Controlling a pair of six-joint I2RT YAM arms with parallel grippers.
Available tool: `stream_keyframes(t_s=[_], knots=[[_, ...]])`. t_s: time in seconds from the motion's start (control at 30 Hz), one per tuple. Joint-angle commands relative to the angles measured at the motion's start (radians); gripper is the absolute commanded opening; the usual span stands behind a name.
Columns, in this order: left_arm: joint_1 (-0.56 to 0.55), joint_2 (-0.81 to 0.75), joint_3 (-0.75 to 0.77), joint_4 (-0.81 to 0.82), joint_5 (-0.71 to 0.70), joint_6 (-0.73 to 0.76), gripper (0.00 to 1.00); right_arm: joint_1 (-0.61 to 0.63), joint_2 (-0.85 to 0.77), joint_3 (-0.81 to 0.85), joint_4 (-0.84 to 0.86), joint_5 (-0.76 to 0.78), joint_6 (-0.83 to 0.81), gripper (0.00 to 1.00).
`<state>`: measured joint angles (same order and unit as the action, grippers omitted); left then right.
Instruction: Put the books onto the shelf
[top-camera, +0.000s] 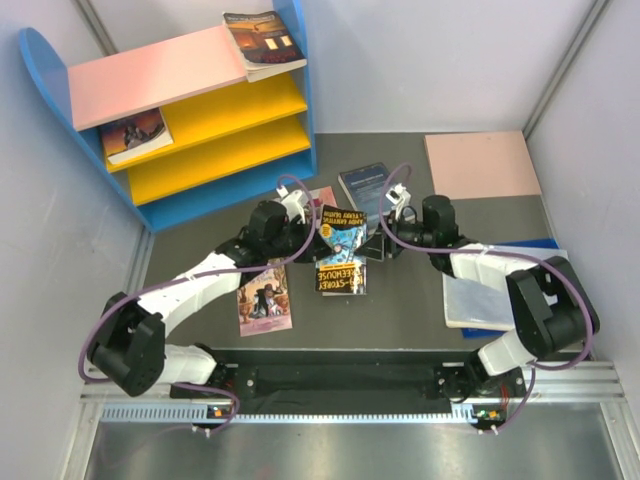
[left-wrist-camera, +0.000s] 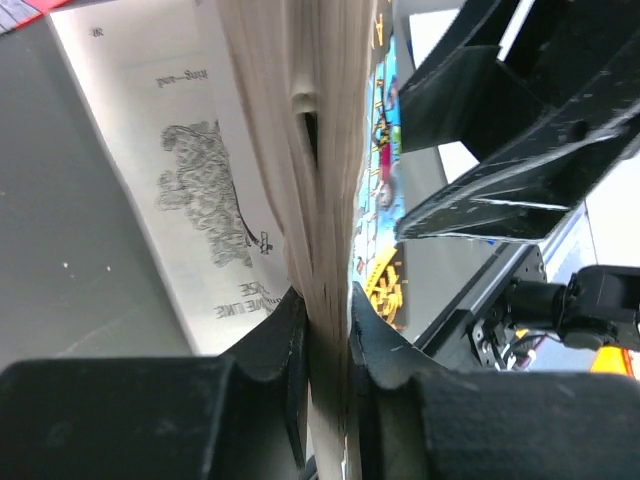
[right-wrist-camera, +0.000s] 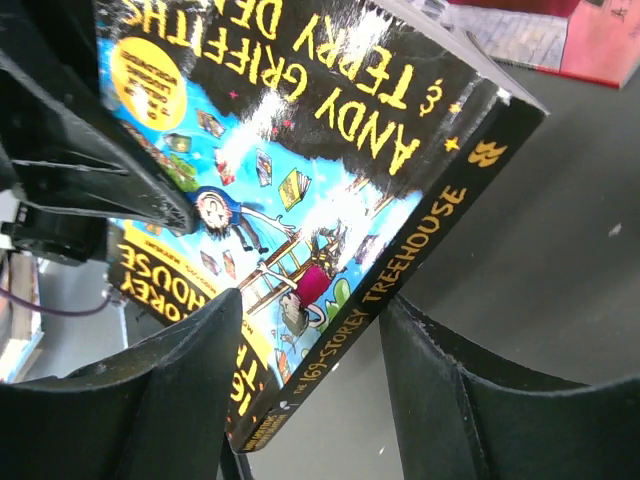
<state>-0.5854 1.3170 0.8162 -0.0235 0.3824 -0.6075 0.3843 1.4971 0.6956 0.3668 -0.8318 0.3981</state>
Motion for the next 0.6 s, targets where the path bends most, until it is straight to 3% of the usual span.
stream_keyframes(t_s=[0.0, 0.1, 0.17, 0.2, 0.23, 0.3, 0.4, 0.53, 0.57], knots=[[-0.004, -0.033, -0.012, 0.138, 0.061, -0.035, 0.0, -0.005, 0.017, 0.015, 0.242, -0.111, 0.082, 0.57], [-0.002, -0.024, -0.018, 0.164, 0.082, -0.051, 0.0, -0.007, 0.025, 0.007, 0.326, -0.134, 0.132, 0.53], [-0.002, -0.019, -0.022, 0.175, 0.095, -0.06, 0.0, -0.007, 0.04, 0.007, 0.388, -0.151, 0.165, 0.42], [-0.004, -0.018, -0.025, 0.189, 0.102, -0.064, 0.0, -0.007, 0.045, 0.01, 0.405, -0.168, 0.192, 0.34], [-0.002, -0.015, -0.026, 0.203, 0.11, -0.072, 0.0, -0.007, 0.051, 0.01, 0.418, -0.174, 0.203, 0.15], [-0.002, -0.013, -0.035, 0.255, 0.15, -0.087, 0.0, -0.005, 0.058, 0.005, 0.457, -0.187, 0.232, 0.07], [-0.002, -0.013, -0.038, 0.295, 0.199, -0.11, 0.0, -0.005, 0.061, -0.004, 0.506, -0.202, 0.26, 0.07], [-0.002, -0.032, -0.032, 0.303, 0.207, -0.113, 0.0, -0.005, 0.055, -0.011, 0.523, -0.202, 0.274, 0.39], [-0.002, -0.041, -0.028, 0.3, 0.205, -0.113, 0.0, -0.005, 0.054, -0.013, 0.523, -0.201, 0.274, 0.42]])
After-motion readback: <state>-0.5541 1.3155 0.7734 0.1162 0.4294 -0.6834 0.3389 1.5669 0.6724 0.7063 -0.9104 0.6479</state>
